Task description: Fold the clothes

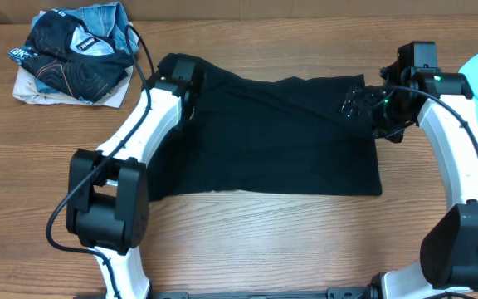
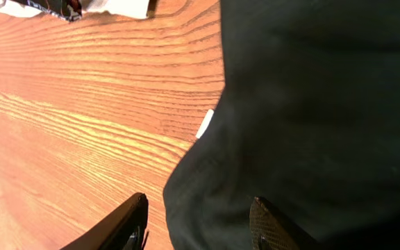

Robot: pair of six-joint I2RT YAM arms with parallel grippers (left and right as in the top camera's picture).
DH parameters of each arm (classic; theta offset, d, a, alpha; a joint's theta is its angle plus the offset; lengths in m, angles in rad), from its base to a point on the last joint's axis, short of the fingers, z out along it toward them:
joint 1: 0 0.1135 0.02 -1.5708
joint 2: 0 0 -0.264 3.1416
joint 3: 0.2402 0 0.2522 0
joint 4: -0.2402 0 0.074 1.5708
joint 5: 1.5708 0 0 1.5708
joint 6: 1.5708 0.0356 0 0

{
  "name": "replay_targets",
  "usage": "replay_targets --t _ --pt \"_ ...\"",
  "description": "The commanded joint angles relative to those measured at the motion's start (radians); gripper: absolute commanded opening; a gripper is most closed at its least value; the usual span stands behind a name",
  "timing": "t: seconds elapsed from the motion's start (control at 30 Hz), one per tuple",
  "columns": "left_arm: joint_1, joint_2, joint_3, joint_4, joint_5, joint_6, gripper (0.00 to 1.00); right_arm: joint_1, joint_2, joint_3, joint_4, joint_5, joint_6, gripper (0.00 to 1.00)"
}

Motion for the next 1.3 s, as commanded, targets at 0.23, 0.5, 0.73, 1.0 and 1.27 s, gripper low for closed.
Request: replay_targets --t 0.23,0.5,0.73,1.0,1.27 --pt "-0.181 -0.048 0.123 -0.157 0.217 0.135 1.0 -0.005 -0.009 0.018 0.009 0.009 -0.005 1.0" --pt "-0.273 -0.047 -0.013 -0.098 0.191 0.171 0.99 -0.005 -0.009 0.018 0.021 0.009 -0.006 1.0" --pt "-0.273 -0.047 -0.117 -0.015 0.19 0.125 0.95 -0.005 -0.009 0.018 0.029 0.008 -0.005 1.0" --pt "-0.271 -0.047 -0.183 0.08 0.148 0.116 0.89 -0.005 -0.009 0.018 0.022 0.008 -0.009 1.0" --pt "-0.259 -0.047 -0.225 0.121 0.082 0.105 0.77 -0.005 -0.009 0.018 0.016 0.009 -0.012 1.0"
